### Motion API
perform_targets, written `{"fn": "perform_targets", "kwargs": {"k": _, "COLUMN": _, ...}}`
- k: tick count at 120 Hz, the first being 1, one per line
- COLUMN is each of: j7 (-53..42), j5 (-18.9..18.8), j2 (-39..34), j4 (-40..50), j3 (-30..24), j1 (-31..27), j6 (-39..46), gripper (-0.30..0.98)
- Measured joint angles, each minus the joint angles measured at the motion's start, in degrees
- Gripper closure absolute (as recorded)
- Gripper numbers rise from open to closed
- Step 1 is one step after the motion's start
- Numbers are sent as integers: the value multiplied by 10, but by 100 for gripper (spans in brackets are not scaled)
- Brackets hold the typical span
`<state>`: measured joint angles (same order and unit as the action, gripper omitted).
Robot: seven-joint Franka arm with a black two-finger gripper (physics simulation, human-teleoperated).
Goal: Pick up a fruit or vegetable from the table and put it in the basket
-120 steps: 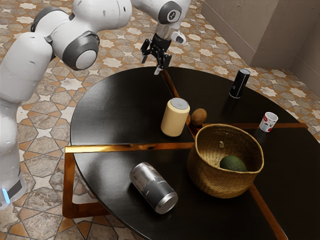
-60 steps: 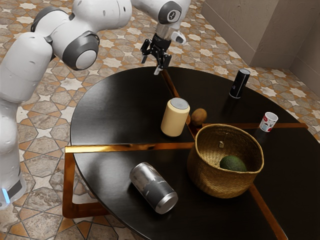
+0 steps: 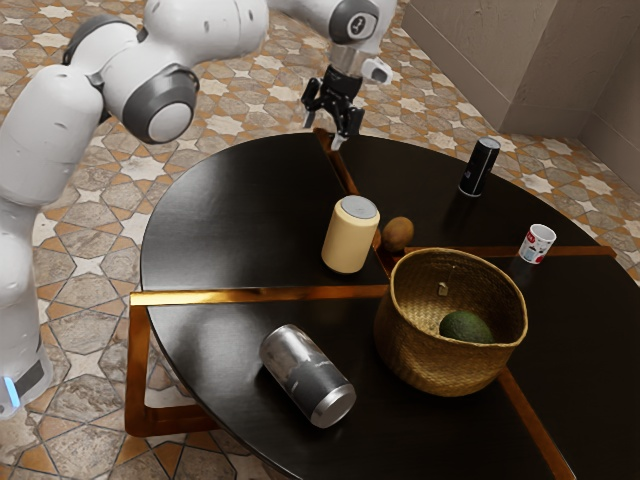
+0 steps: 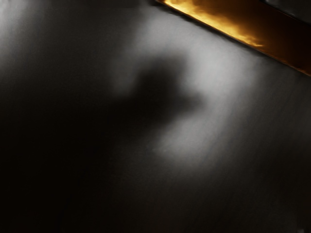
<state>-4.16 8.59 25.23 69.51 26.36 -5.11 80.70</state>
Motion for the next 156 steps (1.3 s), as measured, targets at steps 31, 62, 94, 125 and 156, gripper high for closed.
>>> {"fn": "perform_targets", "kwargs": {"k": 31, "j7": 66, "j5": 51, "j2": -1, "j4": -37, "j3": -40, "j1": 11, "j6": 122, "gripper": 0}}
{"fn": "perform_targets", "kwargs": {"k": 62, "j7": 122, "j5": 83, "j2": 52, "j4": -37, "j3": -163, "j1": 0, "j6": 279, "gripper": 0}}
{"fn": "perform_targets", "kwargs": {"k": 94, "j7": 175, "j5": 132, "j2": 76, "j4": -11, "j3": -170, "j1": 9, "j6": 344, "gripper": 0}}
{"fn": "perform_targets", "kwargs": {"k": 125, "j7": 222, "j5": 81, "j2": 121, "j4": -108, "j3": -175, "j1": 1, "j6": 263, "gripper": 0}}
{"fn": "perform_targets", "kwargs": {"k": 156, "j7": 258, "j5": 67, "j2": 160, "j4": -117, "j3": -197, "j1": 23, "j6": 223, "gripper": 0}}
